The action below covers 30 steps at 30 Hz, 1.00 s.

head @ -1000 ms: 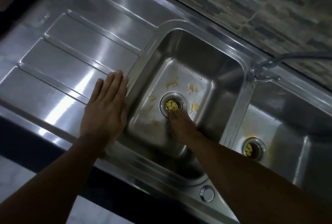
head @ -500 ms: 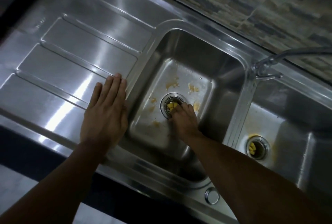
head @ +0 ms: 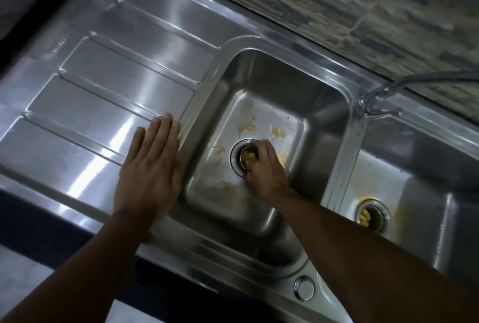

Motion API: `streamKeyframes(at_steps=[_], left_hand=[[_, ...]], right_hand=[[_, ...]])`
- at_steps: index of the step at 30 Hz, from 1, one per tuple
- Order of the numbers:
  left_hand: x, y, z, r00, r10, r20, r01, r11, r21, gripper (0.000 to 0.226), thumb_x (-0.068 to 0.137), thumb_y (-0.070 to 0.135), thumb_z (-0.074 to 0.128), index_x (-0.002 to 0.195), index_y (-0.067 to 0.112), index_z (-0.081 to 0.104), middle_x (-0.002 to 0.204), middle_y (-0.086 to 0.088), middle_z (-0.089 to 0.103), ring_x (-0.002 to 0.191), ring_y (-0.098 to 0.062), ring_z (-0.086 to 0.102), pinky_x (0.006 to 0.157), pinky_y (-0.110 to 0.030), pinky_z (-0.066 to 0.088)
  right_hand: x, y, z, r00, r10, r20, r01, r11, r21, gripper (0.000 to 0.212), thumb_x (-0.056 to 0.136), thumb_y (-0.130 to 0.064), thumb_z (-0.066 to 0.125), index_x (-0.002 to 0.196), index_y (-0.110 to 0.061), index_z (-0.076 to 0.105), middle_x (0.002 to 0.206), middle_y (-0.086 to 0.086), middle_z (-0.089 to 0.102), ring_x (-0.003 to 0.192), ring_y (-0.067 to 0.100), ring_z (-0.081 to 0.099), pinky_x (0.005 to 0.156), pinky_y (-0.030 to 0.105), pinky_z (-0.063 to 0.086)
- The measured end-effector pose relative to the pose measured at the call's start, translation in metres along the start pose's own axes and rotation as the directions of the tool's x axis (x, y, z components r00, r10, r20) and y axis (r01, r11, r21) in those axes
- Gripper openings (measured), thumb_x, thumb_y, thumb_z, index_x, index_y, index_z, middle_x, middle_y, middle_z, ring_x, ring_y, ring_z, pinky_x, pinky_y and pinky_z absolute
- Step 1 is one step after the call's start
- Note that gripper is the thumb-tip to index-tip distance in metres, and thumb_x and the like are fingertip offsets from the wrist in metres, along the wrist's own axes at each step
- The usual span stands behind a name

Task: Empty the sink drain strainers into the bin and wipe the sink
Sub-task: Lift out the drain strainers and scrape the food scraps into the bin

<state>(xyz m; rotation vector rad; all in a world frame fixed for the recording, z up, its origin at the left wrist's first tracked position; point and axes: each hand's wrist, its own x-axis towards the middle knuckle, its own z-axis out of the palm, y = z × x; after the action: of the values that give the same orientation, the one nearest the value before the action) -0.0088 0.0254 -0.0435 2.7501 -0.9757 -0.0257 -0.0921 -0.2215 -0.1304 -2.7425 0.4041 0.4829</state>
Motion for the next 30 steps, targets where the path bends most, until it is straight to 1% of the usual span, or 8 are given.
streamKeyframes(at_steps=[3,6,8,13,16,19,24,30], left_hand=[[0.0,0.002,-0.001,1.0,-0.001,0.005,0.001,1.0,0.0,0.061,0.105,0.034,0.024,0.157,0.004,0.026,0.166,-0.015,0.02,0.156,-0.027,0.014,0.125,-0.053,0.018],[0.0,0.004,-0.004,1.0,-0.008,0.024,0.008,1.0,-0.006,0.061,0.104,0.033,0.025,0.157,0.003,0.026,0.166,-0.015,0.02,0.156,-0.028,0.014,0.125,-0.053,0.018],[0.0,0.004,-0.006,0.999,-0.013,0.046,0.014,1.0,-0.021,0.061,0.104,0.034,0.025,0.157,0.004,0.026,0.167,-0.014,0.018,0.157,-0.027,0.012,0.126,-0.053,0.018],[-0.002,0.015,-0.016,0.995,-0.052,0.083,0.059,0.994,-0.09,0.064,0.103,0.037,0.019,0.157,0.003,0.024,0.166,-0.016,0.016,0.157,-0.028,0.01,0.127,-0.051,0.012],[-0.002,0.041,-0.025,0.979,-0.145,0.141,0.167,0.973,-0.162,0.067,0.105,0.042,0.018,0.158,0.002,0.017,0.166,-0.02,0.016,0.156,-0.031,0.011,0.128,-0.049,0.01],[-0.006,0.09,-0.028,0.979,-0.077,0.189,0.104,0.985,-0.136,0.067,0.102,0.042,0.019,0.156,0.003,0.025,0.163,-0.019,0.027,0.154,-0.03,0.021,0.127,-0.047,0.014],[-0.012,0.186,-0.013,0.964,0.098,0.245,-0.047,0.977,-0.209,0.061,0.103,0.036,0.029,0.155,0.005,0.031,0.163,-0.014,0.03,0.153,-0.026,0.024,0.127,-0.039,0.011],[-0.008,0.267,0.017,0.937,0.214,0.277,-0.129,0.946,-0.297,0.06,0.106,0.037,0.03,0.159,0.01,0.019,0.166,-0.011,0.021,0.156,-0.025,0.015,0.127,-0.046,0.017]], right_hand=[[-0.003,0.004,-0.007,0.996,-0.059,0.068,0.063,0.996,-0.069,0.04,0.083,-0.02,0.073,0.121,-0.007,0.066,0.161,0.006,0.018,0.147,0.031,0.022,0.108,0.042,0.044],[-0.012,0.003,-0.021,0.993,-0.112,0.021,0.113,0.992,-0.059,0.041,0.079,-0.024,0.077,0.115,-0.01,0.064,0.157,0.005,0.025,0.138,0.029,0.034,0.097,0.039,0.05],[-0.022,0.002,-0.032,0.992,-0.121,-0.038,0.122,0.993,0.006,0.054,0.074,-0.022,0.082,0.121,-0.015,0.055,0.149,0.002,0.033,0.131,0.025,0.04,0.095,0.039,0.053],[-0.057,0.008,-0.074,0.967,-0.221,-0.129,0.24,0.957,0.163,0.097,0.073,-0.016,0.083,0.151,-0.027,0.027,0.147,-0.001,0.034,0.135,0.019,0.036,0.107,0.033,0.041],[-0.087,0.025,-0.106,0.948,-0.231,-0.218,0.273,0.944,0.187,0.087,0.08,-0.014,0.074,0.155,-0.022,0.029,0.148,0.005,0.031,0.133,0.021,0.039,0.109,0.027,0.038],[-0.119,0.052,-0.128,0.942,-0.195,-0.274,0.245,0.956,0.162,0.087,0.079,-0.017,0.074,0.155,-0.018,0.032,0.152,0.006,0.029,0.136,0.021,0.038,0.109,0.023,0.034],[-0.171,0.11,-0.144,0.938,-0.09,-0.334,0.157,0.971,0.18,0.085,0.079,-0.016,0.076,0.154,-0.013,0.036,0.149,0.011,0.034,0.137,0.023,0.039,0.113,0.029,0.038],[-0.224,0.178,-0.123,0.948,0.091,-0.306,-0.032,0.98,0.194,0.083,0.082,-0.03,0.076,0.154,-0.014,0.036,0.147,0.009,0.037,0.135,0.025,0.041,0.107,0.04,0.048]])
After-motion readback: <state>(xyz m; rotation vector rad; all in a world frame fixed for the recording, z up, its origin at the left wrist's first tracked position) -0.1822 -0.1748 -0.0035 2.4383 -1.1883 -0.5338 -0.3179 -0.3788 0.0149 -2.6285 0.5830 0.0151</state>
